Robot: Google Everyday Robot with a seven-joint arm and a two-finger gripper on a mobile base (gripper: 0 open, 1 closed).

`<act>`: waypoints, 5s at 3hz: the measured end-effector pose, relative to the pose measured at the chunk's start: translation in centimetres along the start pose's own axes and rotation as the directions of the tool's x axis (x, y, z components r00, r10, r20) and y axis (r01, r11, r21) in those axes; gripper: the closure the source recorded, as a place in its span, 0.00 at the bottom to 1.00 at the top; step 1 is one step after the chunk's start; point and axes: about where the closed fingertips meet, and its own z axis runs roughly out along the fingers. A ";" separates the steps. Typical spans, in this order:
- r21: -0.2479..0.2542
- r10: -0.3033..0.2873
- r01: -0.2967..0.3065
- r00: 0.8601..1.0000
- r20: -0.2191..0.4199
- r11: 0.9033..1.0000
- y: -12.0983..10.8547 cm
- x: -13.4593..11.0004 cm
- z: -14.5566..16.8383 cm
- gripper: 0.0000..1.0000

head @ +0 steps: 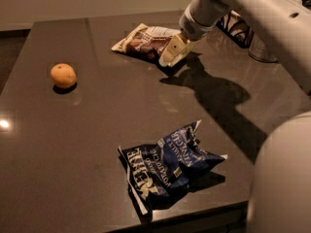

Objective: Move brown chip bag near blue chip bag

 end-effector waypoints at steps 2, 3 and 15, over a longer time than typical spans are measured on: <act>0.060 0.050 -0.047 0.997 -0.056 0.997 -1.9 -2.0 2.7 0.00; 0.050 0.038 -0.032 0.992 -0.118 0.998 -1.9 -1.6 3.7 0.00; -0.159 -0.117 0.116 0.993 0.007 0.980 17.8 15.1 -21.1 0.00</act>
Offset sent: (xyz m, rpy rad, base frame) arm 0.0513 0.0077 -0.0063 -0.0933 0.0217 -0.1165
